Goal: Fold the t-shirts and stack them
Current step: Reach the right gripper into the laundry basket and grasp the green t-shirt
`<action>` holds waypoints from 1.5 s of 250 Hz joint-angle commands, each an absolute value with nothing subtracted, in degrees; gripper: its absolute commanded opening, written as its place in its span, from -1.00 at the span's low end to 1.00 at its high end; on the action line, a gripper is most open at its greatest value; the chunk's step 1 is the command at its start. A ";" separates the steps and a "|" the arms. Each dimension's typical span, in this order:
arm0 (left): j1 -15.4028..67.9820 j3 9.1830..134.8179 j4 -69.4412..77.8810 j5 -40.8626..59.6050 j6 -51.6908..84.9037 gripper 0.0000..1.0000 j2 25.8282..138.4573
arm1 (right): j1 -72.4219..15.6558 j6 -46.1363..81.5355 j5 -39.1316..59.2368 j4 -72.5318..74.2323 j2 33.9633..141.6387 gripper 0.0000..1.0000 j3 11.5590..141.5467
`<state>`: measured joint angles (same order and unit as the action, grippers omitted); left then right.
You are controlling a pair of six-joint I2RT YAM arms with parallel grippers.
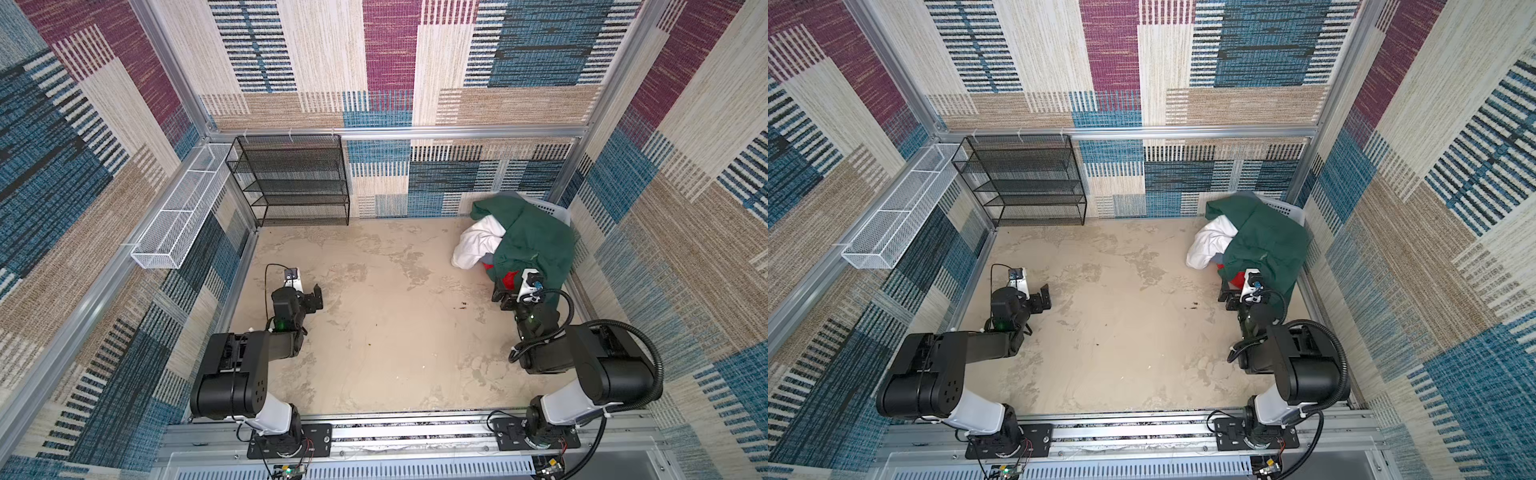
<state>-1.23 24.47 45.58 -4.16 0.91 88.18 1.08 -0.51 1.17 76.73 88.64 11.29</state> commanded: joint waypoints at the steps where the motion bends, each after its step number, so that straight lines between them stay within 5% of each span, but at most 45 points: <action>1: -1.32 24.43 46.87 -4.27 0.88 0.96 88.15 | 1.02 -1.76 3.87 76.73 88.77 0.97 11.61; 229: -1.85 24.87 45.01 -3.59 1.47 0.96 86.44 | 0.74 -1.33 1.29 75.24 88.12 0.97 12.39; 270: -1.00 26.47 38.67 -4.77 0.85 0.97 82.67 | 0.28 1.42 -2.92 50.88 83.41 0.97 22.73; 375: 12.75 30.38 21.69 -14.21 3.16 0.95 66.49 | -0.25 19.77 -8.66 26.26 72.80 0.97 32.76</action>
<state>8.47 27.90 28.01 -10.17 0.95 69.32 -0.27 13.13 -7.99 38.59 72.95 27.42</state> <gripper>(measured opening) 0.981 0.984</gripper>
